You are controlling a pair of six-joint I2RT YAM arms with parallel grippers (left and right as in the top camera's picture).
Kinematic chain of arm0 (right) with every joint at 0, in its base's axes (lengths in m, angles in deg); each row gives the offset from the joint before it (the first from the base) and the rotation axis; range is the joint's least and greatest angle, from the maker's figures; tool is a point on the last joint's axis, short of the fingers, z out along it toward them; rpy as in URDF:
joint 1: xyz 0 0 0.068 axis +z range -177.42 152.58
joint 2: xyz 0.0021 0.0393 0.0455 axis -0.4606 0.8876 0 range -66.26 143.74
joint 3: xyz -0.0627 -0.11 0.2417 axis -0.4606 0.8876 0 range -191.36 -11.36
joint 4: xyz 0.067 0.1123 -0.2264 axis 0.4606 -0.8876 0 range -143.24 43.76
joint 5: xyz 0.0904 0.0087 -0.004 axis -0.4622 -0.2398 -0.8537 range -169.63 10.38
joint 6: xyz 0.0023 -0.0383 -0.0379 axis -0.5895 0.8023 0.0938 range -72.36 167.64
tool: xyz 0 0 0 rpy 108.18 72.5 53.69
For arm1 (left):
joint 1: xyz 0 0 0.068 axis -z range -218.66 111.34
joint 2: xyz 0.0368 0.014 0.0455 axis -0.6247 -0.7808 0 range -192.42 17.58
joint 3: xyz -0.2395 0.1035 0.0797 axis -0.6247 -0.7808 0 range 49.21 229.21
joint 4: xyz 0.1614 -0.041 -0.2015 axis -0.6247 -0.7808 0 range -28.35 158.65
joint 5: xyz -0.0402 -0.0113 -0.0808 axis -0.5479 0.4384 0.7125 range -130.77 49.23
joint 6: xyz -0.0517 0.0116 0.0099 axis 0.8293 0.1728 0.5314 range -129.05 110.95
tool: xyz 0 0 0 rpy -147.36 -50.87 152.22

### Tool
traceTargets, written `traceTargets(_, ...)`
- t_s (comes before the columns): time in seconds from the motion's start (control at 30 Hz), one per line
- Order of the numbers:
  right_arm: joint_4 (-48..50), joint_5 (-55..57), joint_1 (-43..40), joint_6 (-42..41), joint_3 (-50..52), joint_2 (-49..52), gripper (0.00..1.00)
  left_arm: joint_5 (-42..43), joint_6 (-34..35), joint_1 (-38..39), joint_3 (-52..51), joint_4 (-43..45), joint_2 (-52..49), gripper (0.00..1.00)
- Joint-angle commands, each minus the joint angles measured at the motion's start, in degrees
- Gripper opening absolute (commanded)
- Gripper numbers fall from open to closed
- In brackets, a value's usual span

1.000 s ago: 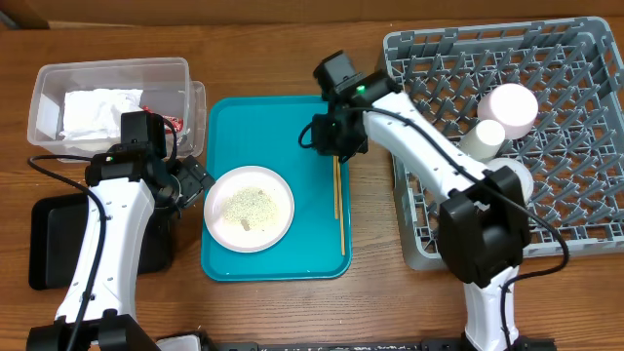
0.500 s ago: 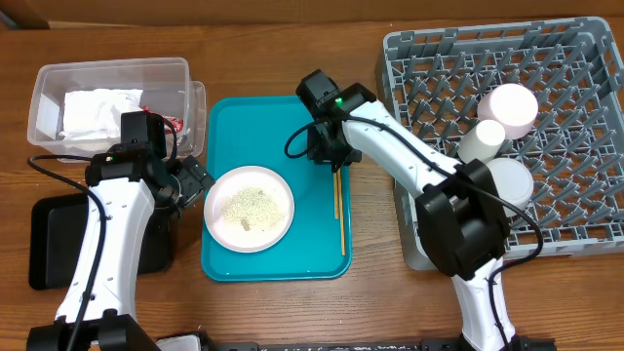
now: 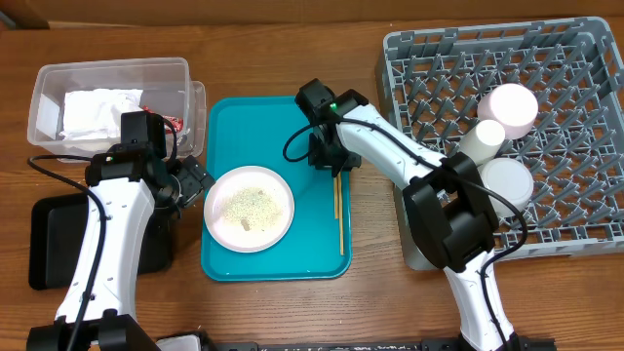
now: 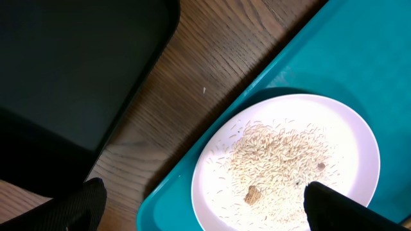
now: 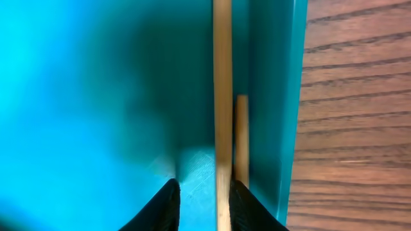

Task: Sort waste into correct bins and load items into the dishwasher
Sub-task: 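Close the right gripper on the chopsticks and lift them, then carry the chopsticks right and lower them into the rack's left side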

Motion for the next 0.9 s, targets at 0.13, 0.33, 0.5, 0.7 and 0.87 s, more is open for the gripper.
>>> traceTargets(0.13,1.0,1.1,0.0,-0.5,1.8,0.8,0.28,0.1,0.8,-0.2,0.0,-0.1,0.2,1.00)
traceTargets(0.33,1.4,-1.1,0.0,-0.9,4.0,0.8,0.06,0.1,0.8,-0.2,0.0,-0.1,0.2,1.00)
traceTargets(0.5,-2.6,-1.9,-0.5,-3.7,1.9,-0.6,0.04,0.1,0.8,-0.2,0.0,-0.1,0.2,1.00)
traceTargets(0.7,-10.2,-1.9,-3.5,-1.7,-7.1,-7.6,0.04,0.1,0.8,-0.2,0.0,-0.1,0.2,1.00)
traceTargets(0.87,-13.7,-1.9,-7.7,7.8,-14.1,-13.1,0.04,0.1,0.8,-0.2,0.0,-0.1,0.2,1.00)
